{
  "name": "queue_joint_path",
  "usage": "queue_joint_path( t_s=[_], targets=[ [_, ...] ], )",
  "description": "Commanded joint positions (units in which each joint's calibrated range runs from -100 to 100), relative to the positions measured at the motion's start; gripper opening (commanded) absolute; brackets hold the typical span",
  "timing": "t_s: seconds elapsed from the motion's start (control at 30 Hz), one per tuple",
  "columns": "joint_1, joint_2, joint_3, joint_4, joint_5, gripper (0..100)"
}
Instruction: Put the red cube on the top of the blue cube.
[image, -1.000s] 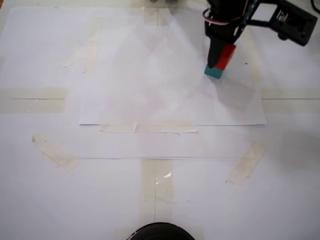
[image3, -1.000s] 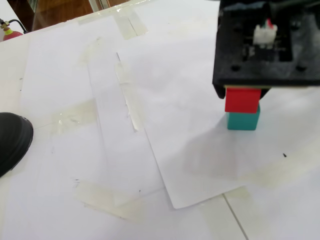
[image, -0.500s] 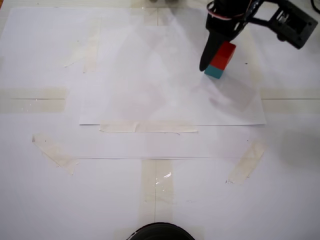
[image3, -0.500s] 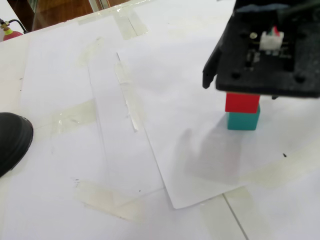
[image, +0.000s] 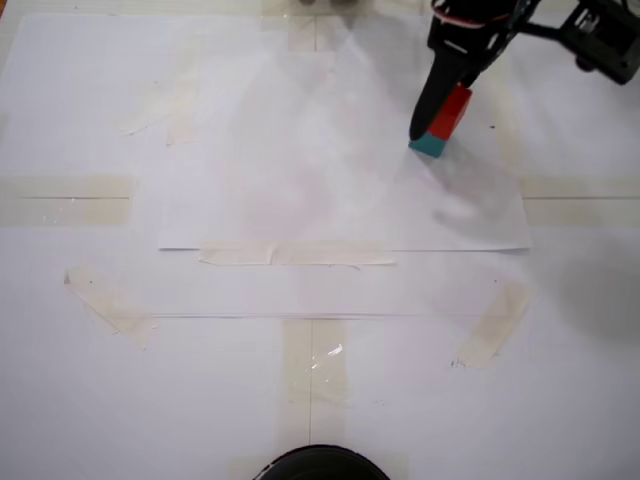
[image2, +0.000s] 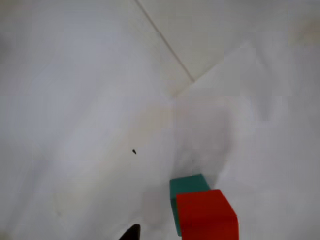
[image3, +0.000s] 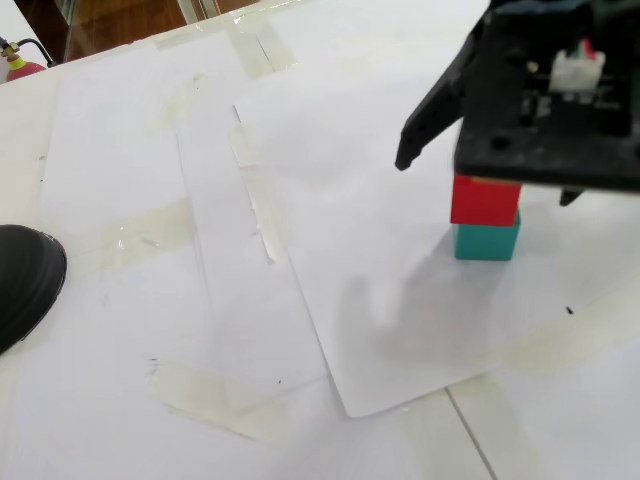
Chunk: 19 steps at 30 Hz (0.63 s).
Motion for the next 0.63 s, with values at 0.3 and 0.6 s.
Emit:
queue_joint_path(
  t_s=[0.3, 0.6],
  targets=[
    [2.4, -33.0, 1.1, 3.1, -7.5, 38],
    [10.3, -61.5, 27.5, 3.8, -11.2, 25]
  ],
)
